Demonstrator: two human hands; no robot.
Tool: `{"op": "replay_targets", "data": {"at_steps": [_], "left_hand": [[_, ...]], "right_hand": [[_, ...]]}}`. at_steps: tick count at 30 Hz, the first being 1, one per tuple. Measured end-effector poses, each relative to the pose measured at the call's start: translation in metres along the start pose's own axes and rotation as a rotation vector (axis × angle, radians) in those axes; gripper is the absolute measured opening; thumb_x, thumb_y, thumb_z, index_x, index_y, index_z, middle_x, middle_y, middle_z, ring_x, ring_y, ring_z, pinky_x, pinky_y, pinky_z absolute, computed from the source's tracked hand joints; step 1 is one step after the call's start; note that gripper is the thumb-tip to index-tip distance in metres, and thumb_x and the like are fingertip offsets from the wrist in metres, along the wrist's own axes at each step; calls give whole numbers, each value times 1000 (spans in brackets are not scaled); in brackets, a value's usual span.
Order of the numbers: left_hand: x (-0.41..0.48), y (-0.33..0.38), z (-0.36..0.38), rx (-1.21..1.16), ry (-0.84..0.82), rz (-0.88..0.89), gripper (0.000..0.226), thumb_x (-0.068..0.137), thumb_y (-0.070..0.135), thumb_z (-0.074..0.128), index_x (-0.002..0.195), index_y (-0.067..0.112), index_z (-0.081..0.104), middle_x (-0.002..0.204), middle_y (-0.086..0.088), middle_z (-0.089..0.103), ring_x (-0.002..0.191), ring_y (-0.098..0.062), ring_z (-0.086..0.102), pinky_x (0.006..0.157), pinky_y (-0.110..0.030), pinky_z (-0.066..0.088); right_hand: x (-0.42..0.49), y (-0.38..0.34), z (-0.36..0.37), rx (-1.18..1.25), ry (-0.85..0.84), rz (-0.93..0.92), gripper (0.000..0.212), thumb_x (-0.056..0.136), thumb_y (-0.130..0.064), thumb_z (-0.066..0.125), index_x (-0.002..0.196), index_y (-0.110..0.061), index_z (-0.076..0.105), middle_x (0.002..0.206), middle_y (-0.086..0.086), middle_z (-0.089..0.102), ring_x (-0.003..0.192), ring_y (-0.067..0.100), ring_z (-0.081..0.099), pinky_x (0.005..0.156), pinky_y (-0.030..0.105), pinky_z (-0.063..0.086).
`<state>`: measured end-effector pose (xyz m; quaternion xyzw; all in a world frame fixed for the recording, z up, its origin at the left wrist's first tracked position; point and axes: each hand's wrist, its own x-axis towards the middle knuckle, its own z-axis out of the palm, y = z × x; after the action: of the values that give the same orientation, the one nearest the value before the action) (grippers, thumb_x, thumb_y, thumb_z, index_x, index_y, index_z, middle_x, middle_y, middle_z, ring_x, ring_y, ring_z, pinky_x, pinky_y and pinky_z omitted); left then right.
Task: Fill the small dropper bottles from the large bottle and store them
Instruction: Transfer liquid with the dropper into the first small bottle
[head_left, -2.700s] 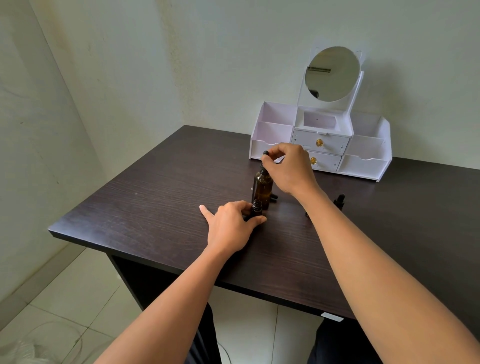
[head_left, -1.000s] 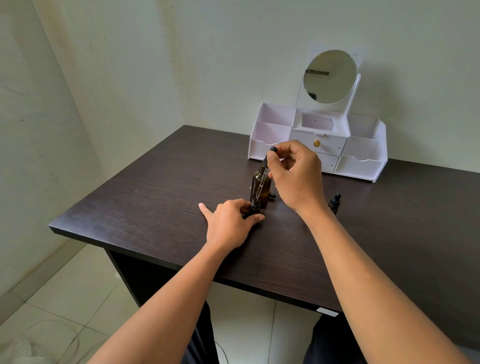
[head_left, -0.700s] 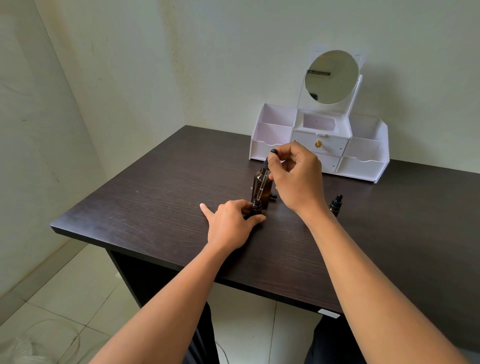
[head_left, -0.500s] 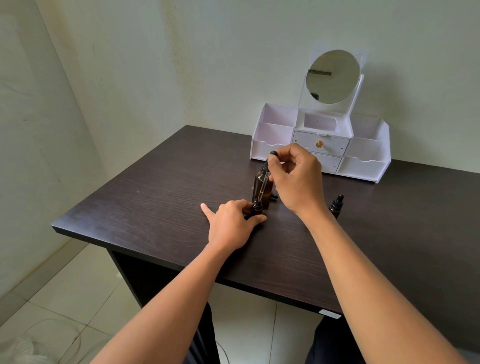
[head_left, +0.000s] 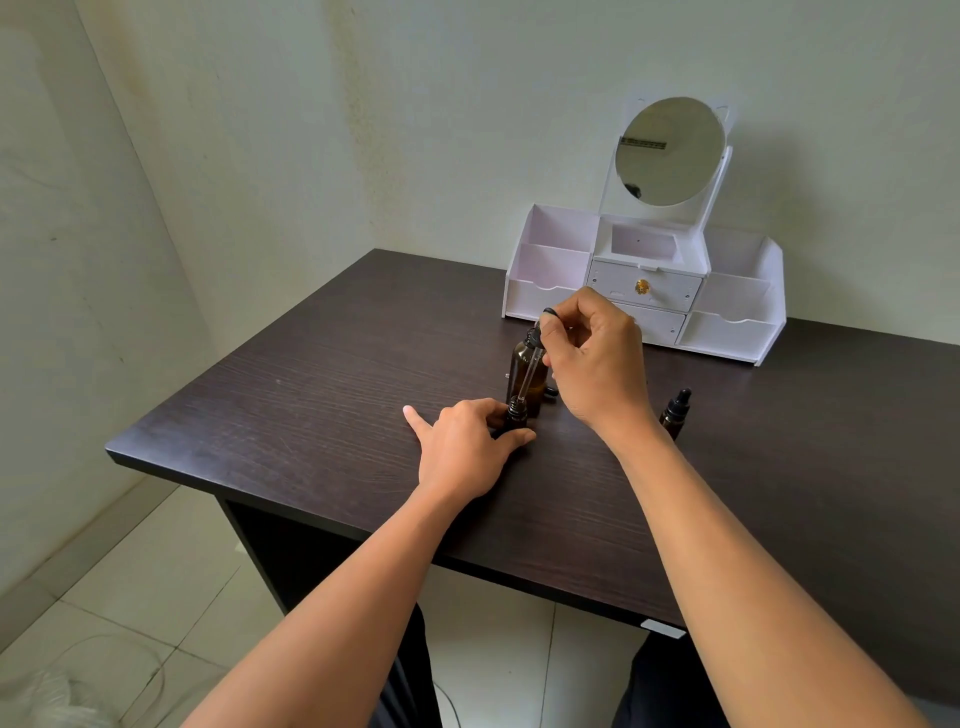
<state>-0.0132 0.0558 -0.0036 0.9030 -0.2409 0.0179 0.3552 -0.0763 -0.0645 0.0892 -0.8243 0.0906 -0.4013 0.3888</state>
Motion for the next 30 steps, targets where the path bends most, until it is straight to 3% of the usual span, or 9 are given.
{"op": "replay_targets", "data": {"at_steps": [5, 9, 18, 26, 30], "left_hand": [[-1, 0, -1, -1, -5, 1, 42, 86, 62, 63, 117, 34, 68, 104, 10, 73, 113, -15, 61, 115, -63, -14], [-2, 0, -1, -9, -3, 4, 40, 86, 61, 64, 116, 33, 68, 103, 10, 73, 112, -14, 62, 115, -63, -14], [-2, 1, -1, -12, 13, 11, 41, 86, 62, 64, 114, 33, 69, 100, 9, 74, 110, -14, 63, 114, -63, -14], [-2, 1, -2, -4, 4, 8, 41, 87, 61, 63, 116, 33, 68, 100, 10, 74, 109, -13, 63, 115, -64, -14], [-3, 3, -3, -14, 1, 3, 38, 87, 60, 64, 114, 34, 68, 99, 10, 74, 109, -13, 63, 115, -64, -13]], "right_hand": [[-1, 7, 0, 83, -18, 57, 3, 94, -21, 67, 93, -22, 65, 81, -3, 70, 73, 21, 70, 67, 48, 60], [-1, 6, -1, 109, -37, 87, 26, 91, -28, 71, 113, -17, 63, 88, -1, 73, 72, 15, 72, 68, 45, 62], [1, 7, 2, 71, -42, 69, 9, 89, -23, 74, 90, -22, 65, 79, -6, 68, 66, 16, 70, 63, 45, 62], [2, 9, 2, 57, -43, 61, 10, 89, -25, 74, 90, -25, 64, 82, -6, 68, 71, 18, 71, 64, 46, 62], [4, 4, -2, 116, -11, 72, 21, 89, -23, 75, 106, -18, 65, 88, -2, 71, 69, 17, 72, 62, 39, 62]]}}
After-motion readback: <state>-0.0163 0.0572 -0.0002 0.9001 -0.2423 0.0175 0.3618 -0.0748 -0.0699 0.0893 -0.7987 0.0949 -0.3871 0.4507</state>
